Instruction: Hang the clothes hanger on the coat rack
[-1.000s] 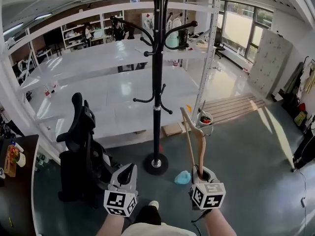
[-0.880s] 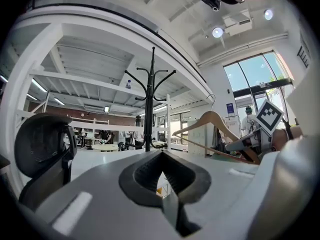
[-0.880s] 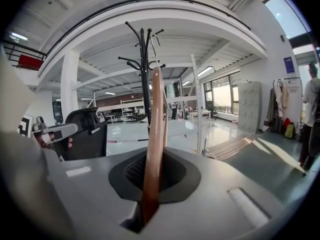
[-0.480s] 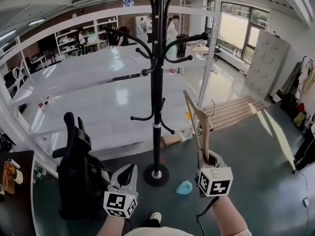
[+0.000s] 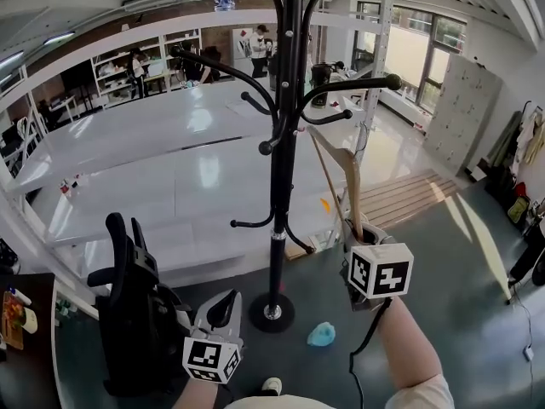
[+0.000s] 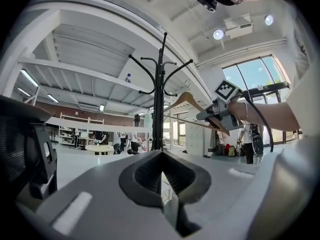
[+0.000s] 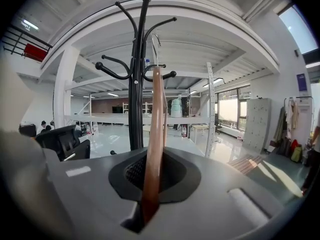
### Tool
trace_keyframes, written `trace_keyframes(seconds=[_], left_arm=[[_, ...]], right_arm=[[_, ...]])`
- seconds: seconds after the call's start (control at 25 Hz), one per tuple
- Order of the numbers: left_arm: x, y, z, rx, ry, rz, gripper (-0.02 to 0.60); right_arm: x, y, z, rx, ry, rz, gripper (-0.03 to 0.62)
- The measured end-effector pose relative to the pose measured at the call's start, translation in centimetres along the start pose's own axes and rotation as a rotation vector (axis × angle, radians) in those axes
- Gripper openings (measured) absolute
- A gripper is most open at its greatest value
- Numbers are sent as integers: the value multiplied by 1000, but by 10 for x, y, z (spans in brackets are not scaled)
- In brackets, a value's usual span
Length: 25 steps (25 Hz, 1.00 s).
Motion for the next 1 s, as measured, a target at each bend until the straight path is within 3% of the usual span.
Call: trace_keyframes(seconds=[0.36,1.0], left_arm=[[19,1,-25,18,20,6,0],[43,10,-41,47,44,0,0]], right_arm=[[-4,-24,-62,50,-45,8,28],[6,-2,-111,157,-77,-19,29]])
Point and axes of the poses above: the fingertips, and each gripper's own axes: z backward along the fingers, x to its left, y out of its underside, the point moved 6 cm from there along z, backward along the fingers, and after that the axes turned 14 degrees about z, right-handed, at the moved point
